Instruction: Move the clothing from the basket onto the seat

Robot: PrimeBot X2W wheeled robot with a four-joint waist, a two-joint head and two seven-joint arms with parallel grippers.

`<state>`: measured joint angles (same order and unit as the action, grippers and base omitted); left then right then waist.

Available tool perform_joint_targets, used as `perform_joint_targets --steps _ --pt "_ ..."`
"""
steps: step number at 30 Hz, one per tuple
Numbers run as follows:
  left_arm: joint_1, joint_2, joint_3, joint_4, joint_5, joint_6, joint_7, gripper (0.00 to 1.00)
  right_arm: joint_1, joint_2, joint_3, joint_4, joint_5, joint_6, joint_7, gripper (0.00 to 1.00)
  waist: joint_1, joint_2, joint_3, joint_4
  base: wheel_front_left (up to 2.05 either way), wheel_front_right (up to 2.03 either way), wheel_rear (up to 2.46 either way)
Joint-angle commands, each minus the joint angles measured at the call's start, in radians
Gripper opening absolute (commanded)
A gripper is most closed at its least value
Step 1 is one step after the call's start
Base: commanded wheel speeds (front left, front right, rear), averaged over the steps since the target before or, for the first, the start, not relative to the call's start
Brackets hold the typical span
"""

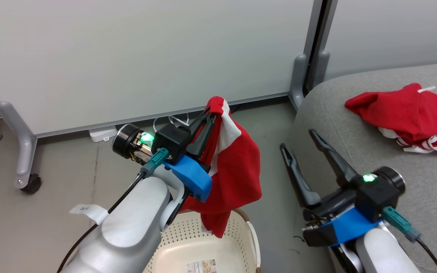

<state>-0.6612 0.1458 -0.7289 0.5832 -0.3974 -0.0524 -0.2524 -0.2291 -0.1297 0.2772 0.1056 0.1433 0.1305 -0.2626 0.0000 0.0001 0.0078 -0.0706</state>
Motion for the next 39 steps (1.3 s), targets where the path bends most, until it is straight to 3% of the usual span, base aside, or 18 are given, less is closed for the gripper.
perform_joint_targets --steps 1,12,22,23,24,39 --pt "-0.01 -0.001 -0.003 -0.004 -0.004 0.004 -0.002 0.0 -0.028 -0.006 0.019 0.005 0.004 0.0 -0.003 1.0 0.0 -0.0001 0.002 0.003 0.0 0.0 0.0" --pt "-0.035 -0.021 -0.025 -0.009 0.002 -0.002 -0.006 0.0 -0.188 0.016 0.168 0.21 -0.003 0.0 -0.003 1.0 0.0 -0.0001 0.019 0.026 0.0 0.0 0.0" --pt "-0.044 -0.043 -0.053 -0.037 0.009 -0.004 -0.007 0.0 -0.259 0.052 0.171 0.446 -0.02 0.0 -0.003 1.0 0.0 -0.0001 0.036 0.049 0.0 0.0 0.0" --pt "-0.045 -0.044 -0.054 -0.038 0.008 -0.004 -0.007 0.0 -0.262 0.057 0.174 0.46 -0.014 0.0 -0.003 0.36 0.0 -0.0001 0.037 0.05 0.0 0.0 0.0" --pt "-0.046 -0.045 -0.056 -0.039 0.008 -0.004 -0.008 0.0 -0.267 0.06 0.177 0.47 -0.011 0.0 -0.004 0.0 0.0 -0.0001 0.038 0.051 0.0 0.0 0.0" --pt "-0.047 -0.042 -0.066 -0.034 -0.001 0.001 -0.01 0.0 -0.267 0.075 0.177 0.474 0.002 0.0 -0.003 0.0 0.0 -0.0001 0.036 0.045 0.0 0.0 0.0"
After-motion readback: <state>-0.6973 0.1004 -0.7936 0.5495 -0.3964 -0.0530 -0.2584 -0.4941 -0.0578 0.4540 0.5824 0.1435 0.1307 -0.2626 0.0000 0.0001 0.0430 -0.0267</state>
